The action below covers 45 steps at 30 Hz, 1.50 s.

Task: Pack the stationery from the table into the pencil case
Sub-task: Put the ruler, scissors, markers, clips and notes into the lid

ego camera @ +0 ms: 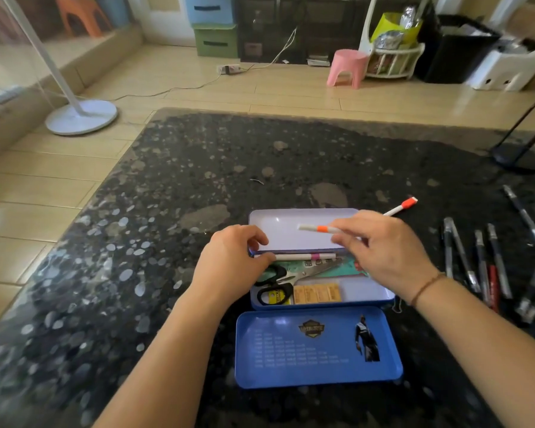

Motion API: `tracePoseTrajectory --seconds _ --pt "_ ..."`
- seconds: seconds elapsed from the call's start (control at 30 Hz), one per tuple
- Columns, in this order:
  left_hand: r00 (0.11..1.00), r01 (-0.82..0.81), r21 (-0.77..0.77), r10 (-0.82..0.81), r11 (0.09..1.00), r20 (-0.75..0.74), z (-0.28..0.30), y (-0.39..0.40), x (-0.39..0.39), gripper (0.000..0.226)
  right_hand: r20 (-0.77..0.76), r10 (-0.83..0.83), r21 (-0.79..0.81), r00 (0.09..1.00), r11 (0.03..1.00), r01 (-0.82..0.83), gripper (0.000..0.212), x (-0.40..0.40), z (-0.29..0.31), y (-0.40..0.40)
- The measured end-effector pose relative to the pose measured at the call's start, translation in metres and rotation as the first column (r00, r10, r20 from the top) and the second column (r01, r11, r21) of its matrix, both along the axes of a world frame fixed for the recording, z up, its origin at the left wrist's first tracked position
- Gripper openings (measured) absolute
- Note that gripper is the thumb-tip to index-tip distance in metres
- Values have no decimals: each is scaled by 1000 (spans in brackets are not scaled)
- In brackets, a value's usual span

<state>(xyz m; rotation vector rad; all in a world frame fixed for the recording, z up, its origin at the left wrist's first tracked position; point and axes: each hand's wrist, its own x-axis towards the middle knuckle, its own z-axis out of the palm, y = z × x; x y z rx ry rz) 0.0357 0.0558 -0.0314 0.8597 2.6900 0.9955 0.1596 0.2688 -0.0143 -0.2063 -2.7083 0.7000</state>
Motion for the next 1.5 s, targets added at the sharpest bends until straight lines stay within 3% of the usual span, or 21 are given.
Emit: tracePoseTrajectory --seconds 0.2,0.4,0.57,0.77,0.9,1.23,1.37,1.43,1.5 --pt "999 -3 -28 2 1000 -36 -6 9 4 14 114 -43 25 993 999 41 28 26 -6 10" --pt "999 -13 -25 12 1000 -51 -9 9 5 11 49 40 225 998 973 -50 12 17 -13 -13" --pt "998 -7 -16 6 1000 -69 -10 12 8 10 24 44 256 999 966 -49 9 5 -22 -23" --pt "993 21 -34 -25 999 -118 -8 14 11 15 28 -41 225 999 974 33 21 7 -25 -14" --pt "990 37 -40 -42 998 -132 -4 17 15 16 -14 -166 146 986 975 167 8 19 -20 5" --pt "988 39 -84 -51 996 -147 -6 27 20 9 96 -179 169 979 972 161 9 12 -27 3" --pt "985 48 -63 -57 997 -163 -7 27 20 11 -29 -184 53 982 981 186 3 12 -20 22" --pt "984 95 -19 -97 995 -151 -6 27 20 11 -44 -287 64 957 955 289 19 7 -17 54" --pt "965 197 -31 -199 980 -170 -6 27 21 9 167 -365 263 916 912 316 41 -1 -17 87"
